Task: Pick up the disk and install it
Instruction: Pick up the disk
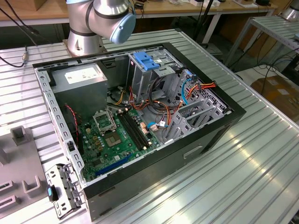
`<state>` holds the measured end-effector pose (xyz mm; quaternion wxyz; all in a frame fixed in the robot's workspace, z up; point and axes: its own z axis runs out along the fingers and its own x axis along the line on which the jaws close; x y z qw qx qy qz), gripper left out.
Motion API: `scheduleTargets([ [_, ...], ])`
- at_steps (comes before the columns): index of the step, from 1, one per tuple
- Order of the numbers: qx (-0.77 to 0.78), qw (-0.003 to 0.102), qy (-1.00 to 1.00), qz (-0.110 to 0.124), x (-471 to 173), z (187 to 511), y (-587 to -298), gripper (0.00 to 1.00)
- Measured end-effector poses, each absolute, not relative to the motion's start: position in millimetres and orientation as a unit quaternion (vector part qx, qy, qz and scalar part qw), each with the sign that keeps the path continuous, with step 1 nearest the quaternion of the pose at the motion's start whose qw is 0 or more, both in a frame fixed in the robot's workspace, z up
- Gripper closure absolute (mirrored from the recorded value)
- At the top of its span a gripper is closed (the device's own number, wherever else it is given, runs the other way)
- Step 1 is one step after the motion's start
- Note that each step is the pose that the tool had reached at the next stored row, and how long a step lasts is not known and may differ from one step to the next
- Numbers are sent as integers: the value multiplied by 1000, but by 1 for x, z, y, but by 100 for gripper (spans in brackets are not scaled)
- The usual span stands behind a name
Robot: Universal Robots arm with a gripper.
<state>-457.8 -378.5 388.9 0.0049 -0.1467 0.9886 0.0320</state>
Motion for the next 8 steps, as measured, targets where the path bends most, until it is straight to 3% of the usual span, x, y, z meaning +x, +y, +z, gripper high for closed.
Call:
scheduleTargets([
  [8,-149,5,988,32,-458,389,-379,89],
])
